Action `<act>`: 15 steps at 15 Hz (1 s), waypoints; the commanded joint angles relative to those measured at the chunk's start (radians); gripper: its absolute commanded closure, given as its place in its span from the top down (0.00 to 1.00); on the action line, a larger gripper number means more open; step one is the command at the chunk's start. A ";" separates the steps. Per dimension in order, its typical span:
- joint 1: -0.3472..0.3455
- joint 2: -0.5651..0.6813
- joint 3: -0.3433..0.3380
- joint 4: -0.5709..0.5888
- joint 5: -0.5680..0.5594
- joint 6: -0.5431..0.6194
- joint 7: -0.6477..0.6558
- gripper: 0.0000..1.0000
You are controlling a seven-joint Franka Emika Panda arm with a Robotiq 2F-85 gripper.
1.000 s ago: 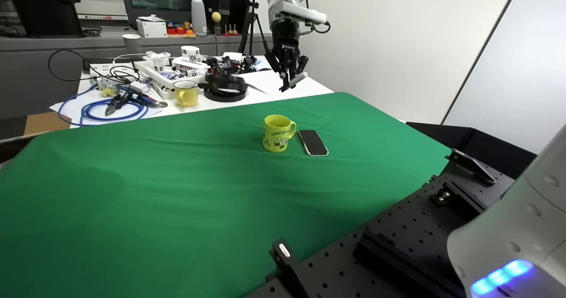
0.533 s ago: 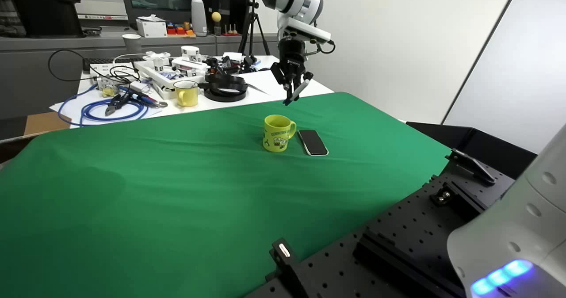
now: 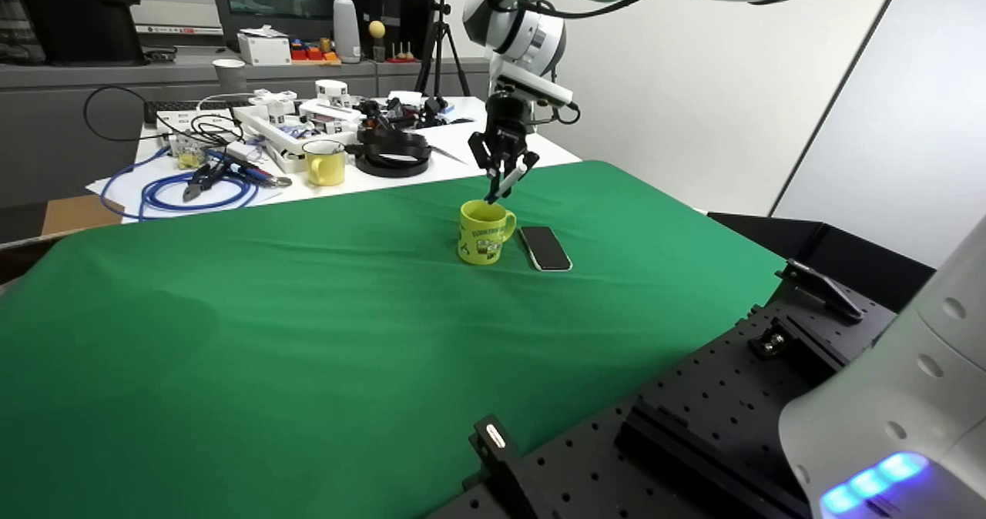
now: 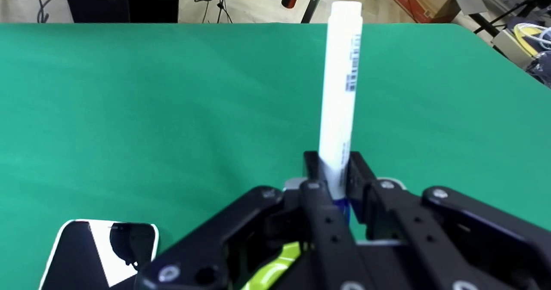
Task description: Put the marker in the cup
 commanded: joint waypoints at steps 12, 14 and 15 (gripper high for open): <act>0.004 0.142 -0.001 0.229 -0.010 0.038 0.034 0.05; 0.008 0.142 -0.002 0.231 -0.012 0.056 0.034 0.05; 0.010 0.141 -0.002 0.231 -0.013 0.062 0.034 0.10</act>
